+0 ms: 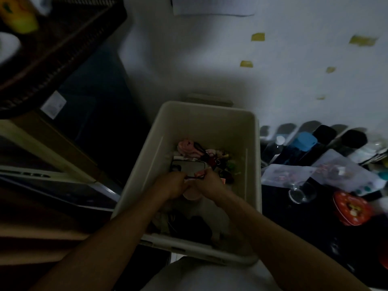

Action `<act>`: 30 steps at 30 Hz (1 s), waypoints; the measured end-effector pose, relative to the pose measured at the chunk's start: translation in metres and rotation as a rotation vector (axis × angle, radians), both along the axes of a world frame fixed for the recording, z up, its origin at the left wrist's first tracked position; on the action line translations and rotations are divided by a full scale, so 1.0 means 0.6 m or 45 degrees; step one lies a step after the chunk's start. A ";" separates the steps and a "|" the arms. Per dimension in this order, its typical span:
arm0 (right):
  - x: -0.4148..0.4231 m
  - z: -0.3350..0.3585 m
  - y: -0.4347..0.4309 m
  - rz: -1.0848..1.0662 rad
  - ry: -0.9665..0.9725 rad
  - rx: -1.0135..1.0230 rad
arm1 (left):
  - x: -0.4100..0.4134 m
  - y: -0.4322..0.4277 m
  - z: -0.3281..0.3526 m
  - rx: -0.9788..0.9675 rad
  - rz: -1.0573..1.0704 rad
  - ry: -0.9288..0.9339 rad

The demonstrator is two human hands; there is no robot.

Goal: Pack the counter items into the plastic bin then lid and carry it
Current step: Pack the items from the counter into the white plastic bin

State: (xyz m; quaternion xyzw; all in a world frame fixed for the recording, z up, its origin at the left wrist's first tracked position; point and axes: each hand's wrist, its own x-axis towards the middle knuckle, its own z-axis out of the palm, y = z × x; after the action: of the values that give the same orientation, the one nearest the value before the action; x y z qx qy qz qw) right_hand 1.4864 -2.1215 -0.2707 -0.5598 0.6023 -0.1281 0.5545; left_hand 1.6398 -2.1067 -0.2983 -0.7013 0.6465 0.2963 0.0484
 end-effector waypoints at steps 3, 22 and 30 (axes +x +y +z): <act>-0.027 0.055 -0.013 0.037 -0.122 -0.085 | -0.019 -0.008 0.031 -0.108 0.035 0.154; -0.350 0.152 -0.107 -0.301 -0.324 -0.446 | -0.308 -0.106 0.200 -0.858 -0.350 0.078; -0.503 0.057 -0.103 -0.369 -0.120 -0.431 | -0.449 -0.114 0.156 -0.768 -0.524 0.168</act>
State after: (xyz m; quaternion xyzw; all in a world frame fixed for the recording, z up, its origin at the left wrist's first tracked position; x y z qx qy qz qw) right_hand 1.1844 -2.1835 -0.2367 -0.5460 0.6198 -0.3316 0.4559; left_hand 1.3702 -2.1752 -0.2044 -0.5189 0.8339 0.1212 -0.1437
